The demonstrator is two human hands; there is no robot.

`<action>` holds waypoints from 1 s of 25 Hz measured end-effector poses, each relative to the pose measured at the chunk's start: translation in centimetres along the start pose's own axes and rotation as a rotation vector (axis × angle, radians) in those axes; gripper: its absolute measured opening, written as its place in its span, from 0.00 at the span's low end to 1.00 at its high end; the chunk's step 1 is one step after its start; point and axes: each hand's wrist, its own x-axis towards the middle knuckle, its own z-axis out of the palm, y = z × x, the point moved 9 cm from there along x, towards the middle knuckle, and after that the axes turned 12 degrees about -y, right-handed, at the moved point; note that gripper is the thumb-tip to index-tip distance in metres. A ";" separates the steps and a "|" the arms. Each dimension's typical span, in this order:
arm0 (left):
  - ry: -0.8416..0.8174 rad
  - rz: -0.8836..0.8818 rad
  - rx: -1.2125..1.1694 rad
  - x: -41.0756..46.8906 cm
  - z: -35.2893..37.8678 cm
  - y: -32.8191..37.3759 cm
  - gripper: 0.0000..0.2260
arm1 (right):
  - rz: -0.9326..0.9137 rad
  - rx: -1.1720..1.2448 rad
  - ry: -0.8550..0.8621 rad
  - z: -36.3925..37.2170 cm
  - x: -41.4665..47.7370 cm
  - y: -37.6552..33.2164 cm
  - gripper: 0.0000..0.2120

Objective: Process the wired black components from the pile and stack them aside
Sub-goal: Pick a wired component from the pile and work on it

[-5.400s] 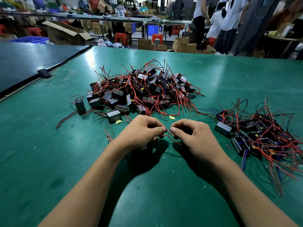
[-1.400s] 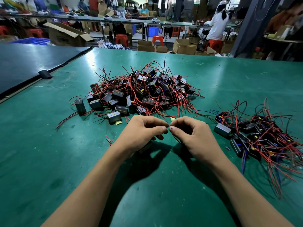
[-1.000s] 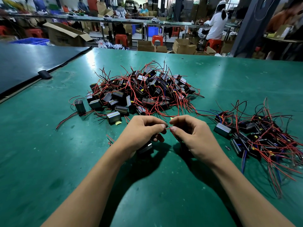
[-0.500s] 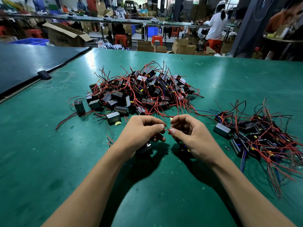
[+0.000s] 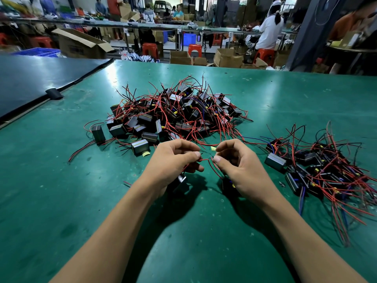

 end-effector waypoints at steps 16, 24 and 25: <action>-0.107 -0.072 -0.071 0.1 1.1 -0.8 0.04 | -0.005 0.113 -0.051 0.7 -0.1 0.0 0.09; -0.080 -0.078 -0.012 0.2 1.2 -0.9 0.03 | 0.009 0.109 -0.010 0.8 -0.1 0.1 0.07; -0.079 -0.075 -0.007 0.1 1.2 -0.8 0.02 | 0.007 0.100 -0.009 0.7 -0.1 0.1 0.07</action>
